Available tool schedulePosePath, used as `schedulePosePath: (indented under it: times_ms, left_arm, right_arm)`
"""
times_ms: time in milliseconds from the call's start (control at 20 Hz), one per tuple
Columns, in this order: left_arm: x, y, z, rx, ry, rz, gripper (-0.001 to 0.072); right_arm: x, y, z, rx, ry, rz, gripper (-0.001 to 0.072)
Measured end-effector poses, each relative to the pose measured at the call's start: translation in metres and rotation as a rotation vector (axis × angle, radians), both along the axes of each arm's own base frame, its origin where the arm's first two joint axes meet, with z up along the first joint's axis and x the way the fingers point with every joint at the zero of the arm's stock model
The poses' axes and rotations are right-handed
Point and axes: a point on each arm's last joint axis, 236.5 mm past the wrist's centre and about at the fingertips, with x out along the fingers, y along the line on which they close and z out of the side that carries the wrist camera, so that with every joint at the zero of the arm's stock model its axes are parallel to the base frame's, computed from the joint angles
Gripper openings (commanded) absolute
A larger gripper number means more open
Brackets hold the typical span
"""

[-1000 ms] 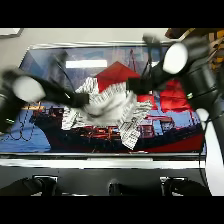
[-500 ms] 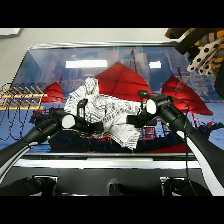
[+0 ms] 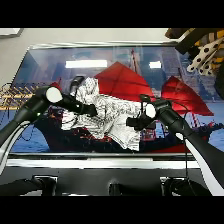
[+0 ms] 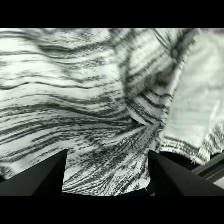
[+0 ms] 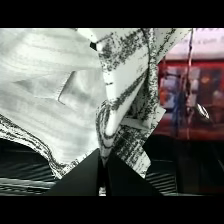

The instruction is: Fold the clothes and pants, and hang the long-sleeved shirts on hangers.

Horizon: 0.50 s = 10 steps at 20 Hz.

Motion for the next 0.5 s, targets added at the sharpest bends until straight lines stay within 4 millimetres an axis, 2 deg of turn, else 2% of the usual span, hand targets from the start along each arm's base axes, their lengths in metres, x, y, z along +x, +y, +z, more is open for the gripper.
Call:
schedulePosePath:
  times_ms: [200, 350, 500]
  left_arm:
    - [-0.02, -0.03, -0.031, 0.037, 0.046, -0.146, 0.0569]
    - [-0.019, -0.044, -0.05, 0.044, 0.049, -0.162, 0.0568]
    - [-0.012, -0.052, -0.062, 0.041, 0.037, -0.147, 0.0562]
  right_arm:
    - [-0.004, -0.002, -0.001, -0.007, 0.02, -0.009, 0.003]
    - [-0.008, -0.003, -0.001, -0.013, 0.034, -0.01, 0.003]
    - [-0.01, -0.004, -0.002, -0.018, 0.045, -0.011, 0.003]
